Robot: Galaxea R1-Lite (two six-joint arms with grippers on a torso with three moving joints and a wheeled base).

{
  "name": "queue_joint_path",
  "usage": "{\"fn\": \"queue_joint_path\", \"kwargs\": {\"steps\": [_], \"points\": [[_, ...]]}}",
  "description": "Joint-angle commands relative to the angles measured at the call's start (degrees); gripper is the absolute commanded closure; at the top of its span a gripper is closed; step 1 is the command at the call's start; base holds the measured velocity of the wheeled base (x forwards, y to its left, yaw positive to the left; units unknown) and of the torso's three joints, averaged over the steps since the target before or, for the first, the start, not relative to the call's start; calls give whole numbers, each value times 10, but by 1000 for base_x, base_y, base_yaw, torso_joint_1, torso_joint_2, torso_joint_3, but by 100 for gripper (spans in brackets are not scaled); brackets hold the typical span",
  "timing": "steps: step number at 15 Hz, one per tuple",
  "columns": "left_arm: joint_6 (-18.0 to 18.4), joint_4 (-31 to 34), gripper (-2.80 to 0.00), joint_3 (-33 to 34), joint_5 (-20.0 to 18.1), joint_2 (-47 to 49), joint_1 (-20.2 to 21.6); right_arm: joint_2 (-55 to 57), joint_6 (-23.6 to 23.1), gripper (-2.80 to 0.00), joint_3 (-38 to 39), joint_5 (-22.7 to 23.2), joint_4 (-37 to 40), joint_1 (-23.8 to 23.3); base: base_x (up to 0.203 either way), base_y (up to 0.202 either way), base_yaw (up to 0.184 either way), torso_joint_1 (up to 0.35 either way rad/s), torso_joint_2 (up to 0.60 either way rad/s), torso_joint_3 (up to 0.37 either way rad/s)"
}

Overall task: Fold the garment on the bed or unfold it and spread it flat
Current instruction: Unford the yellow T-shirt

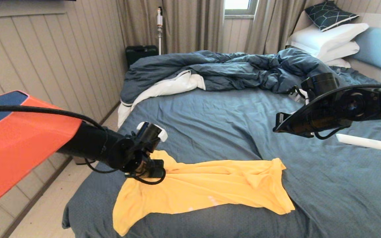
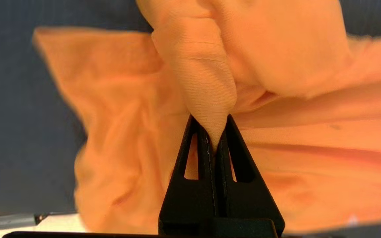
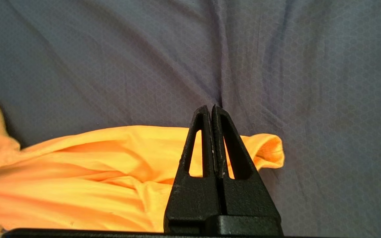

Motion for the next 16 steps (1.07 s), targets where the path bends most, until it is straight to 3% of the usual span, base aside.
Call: {"fn": "queue_joint_path", "kwargs": {"steps": [1,5,10,11,12,16], "points": [[-2,-15,0,37,1,-38,-17,-2,1,0,0,1,1,0,0,0,0,0,0,0],[-4,-43,0,64,21,-27,-45,-1,0,0,0,1,1,1,0,0,0,0,0,0],[-7,-57,0,68,23,-6,-49,3,0,0,-2,1,1,0,0,0,0,0,0,0],[-6,-69,-22,74,24,-2,-49,3,1,0,-3,1,1,0,0,0,0,0,0,0],[-6,-70,-280,76,24,-2,-49,4,1,0,-4,1,1,0,0,0,0,0,0,0],[-1,-69,-280,72,23,-38,-49,4,0,0,-3,1,0,-1,0,0,0,0,0,0]]}}
